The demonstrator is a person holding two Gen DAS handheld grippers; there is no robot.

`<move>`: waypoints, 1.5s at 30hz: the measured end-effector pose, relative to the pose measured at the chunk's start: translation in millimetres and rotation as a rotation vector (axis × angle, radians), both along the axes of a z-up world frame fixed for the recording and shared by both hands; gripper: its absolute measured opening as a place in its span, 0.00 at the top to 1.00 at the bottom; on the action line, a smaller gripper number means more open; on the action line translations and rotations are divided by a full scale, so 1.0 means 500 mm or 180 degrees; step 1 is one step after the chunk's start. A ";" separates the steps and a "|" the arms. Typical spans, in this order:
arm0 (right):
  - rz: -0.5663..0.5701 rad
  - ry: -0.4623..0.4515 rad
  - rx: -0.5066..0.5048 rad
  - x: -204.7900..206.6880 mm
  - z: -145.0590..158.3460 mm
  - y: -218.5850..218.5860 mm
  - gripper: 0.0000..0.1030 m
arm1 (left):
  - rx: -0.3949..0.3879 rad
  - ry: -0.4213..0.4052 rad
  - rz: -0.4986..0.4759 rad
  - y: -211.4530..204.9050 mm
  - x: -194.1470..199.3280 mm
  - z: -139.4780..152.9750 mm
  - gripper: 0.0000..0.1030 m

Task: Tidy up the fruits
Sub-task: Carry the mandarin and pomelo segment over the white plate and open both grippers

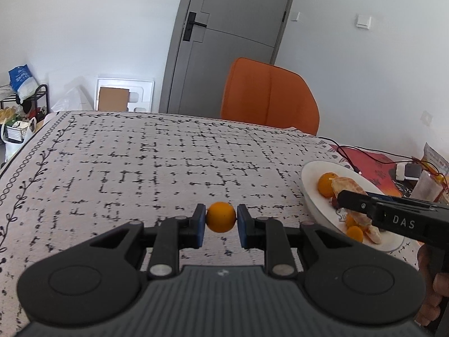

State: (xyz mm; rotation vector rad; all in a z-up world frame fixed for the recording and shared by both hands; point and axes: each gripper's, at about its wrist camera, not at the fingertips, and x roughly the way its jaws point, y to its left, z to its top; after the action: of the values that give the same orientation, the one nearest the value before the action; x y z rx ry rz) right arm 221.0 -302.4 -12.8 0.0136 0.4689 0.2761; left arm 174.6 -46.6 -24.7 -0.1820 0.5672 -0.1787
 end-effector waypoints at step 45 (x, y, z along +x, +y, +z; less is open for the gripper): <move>-0.0446 -0.0035 0.0514 -0.046 -0.005 -0.236 0.41 | 0.0254 -0.0103 -0.0503 -0.239 0.072 0.030 0.73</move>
State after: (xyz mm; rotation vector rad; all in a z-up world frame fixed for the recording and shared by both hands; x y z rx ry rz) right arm 198.0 -420.4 -15.4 0.2015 0.4318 0.1758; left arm 210.8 -166.0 -9.9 -0.0566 0.5557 -0.3113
